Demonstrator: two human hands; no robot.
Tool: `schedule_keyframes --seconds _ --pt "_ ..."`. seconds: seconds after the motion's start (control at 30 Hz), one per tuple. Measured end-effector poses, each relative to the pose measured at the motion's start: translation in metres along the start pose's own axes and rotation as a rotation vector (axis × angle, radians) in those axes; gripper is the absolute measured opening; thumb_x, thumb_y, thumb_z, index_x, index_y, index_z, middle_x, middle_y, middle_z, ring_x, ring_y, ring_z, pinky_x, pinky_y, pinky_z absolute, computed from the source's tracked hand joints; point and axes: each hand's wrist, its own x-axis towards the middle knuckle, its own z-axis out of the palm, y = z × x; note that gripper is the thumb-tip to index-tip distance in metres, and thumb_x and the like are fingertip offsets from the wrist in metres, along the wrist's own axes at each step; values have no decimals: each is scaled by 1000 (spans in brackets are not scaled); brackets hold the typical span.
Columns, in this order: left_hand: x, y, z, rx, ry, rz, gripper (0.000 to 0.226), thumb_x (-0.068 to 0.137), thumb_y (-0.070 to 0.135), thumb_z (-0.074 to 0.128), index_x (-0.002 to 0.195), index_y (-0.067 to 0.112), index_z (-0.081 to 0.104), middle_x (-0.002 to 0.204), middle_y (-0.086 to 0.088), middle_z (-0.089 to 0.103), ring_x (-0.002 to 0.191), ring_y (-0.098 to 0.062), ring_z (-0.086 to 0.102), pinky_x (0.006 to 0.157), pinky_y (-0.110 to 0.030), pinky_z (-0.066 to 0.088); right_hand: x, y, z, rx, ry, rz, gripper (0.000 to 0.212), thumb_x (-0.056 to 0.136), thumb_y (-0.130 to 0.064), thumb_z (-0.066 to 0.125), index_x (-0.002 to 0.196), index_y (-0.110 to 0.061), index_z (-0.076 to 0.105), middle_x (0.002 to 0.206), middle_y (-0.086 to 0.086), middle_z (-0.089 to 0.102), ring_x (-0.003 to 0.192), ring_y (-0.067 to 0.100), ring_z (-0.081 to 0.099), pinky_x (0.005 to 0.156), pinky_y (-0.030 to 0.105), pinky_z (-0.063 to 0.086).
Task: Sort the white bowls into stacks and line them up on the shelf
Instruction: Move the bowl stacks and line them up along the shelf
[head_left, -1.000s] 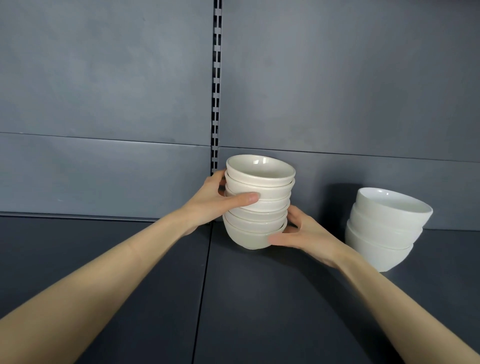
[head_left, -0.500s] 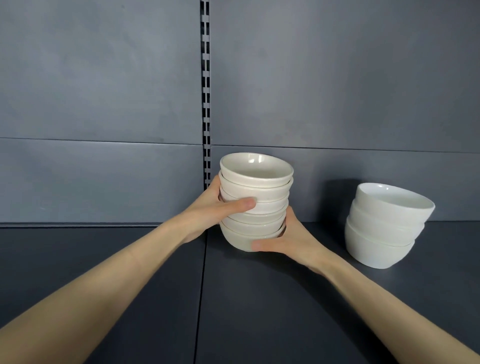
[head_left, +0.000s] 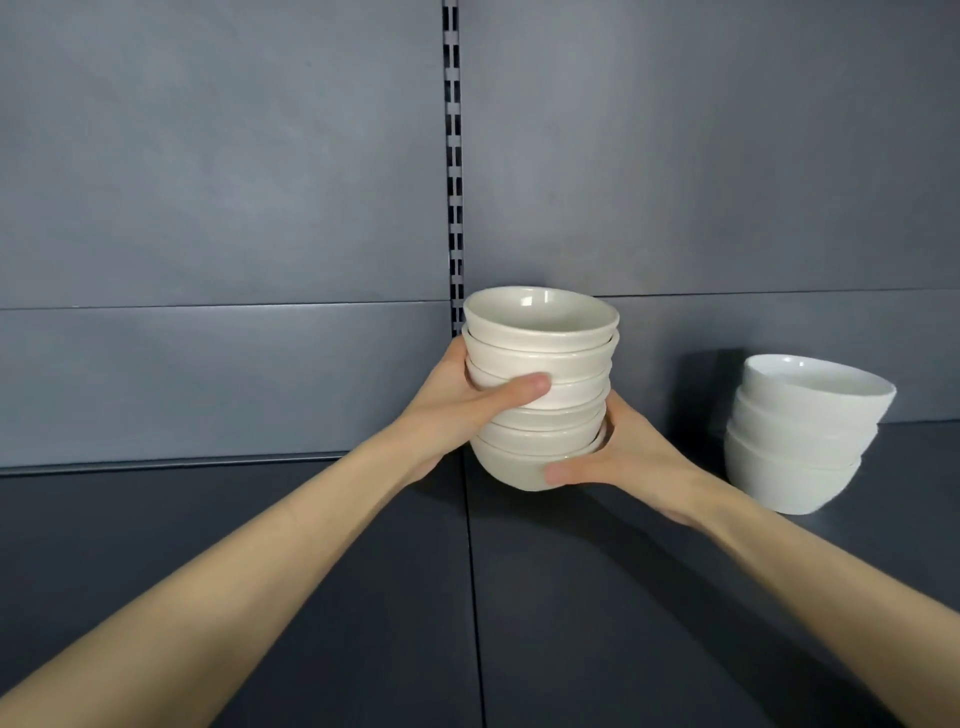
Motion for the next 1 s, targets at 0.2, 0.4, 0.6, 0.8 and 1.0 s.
schedule_keyframes --seconds 0.2,0.4,0.6,0.8,1.0 --pt "-54 41 -12 40 71 48 66 63 40 76 123 36 48 109 22 68 96 8 64 74 -14 53 -17 -31 27 14 -50 -42 73 70 10 76 117 -38 48 105 -23 69 99 -4 64 74 15 53" --pt "-129 67 -20 59 176 55 45 67 35 73 107 40 52 96 26 71 89 10 65 68 -11 53 -42 -52 68 45 -165 -66 72 68 11 77 114 -37 50 101 -25 69 97 -5 65 71 14 53" --pt "-205 89 -51 103 298 34 38 72 36 70 106 41 53 95 27 71 88 7 67 63 -12 53 -54 -79 135 60 -283 -82 70 68 7 78 113 -39 51 102 -26 69 98 -6 64 73 15 54" --pt "-268 105 -110 124 407 47 51 65 45 71 112 41 51 100 25 70 91 5 67 64 -15 53 -55 -119 211 68 -371 -137 63 72 11 73 105 -38 52 91 -32 68 89 -12 64 68 12 52" --pt "-331 111 -199 155 429 63 47 69 44 77 109 41 51 98 26 70 90 6 67 65 -15 54 -47 -147 318 84 -375 -170 62 71 9 75 105 -37 53 92 -31 69 90 -10 64 69 12 52"
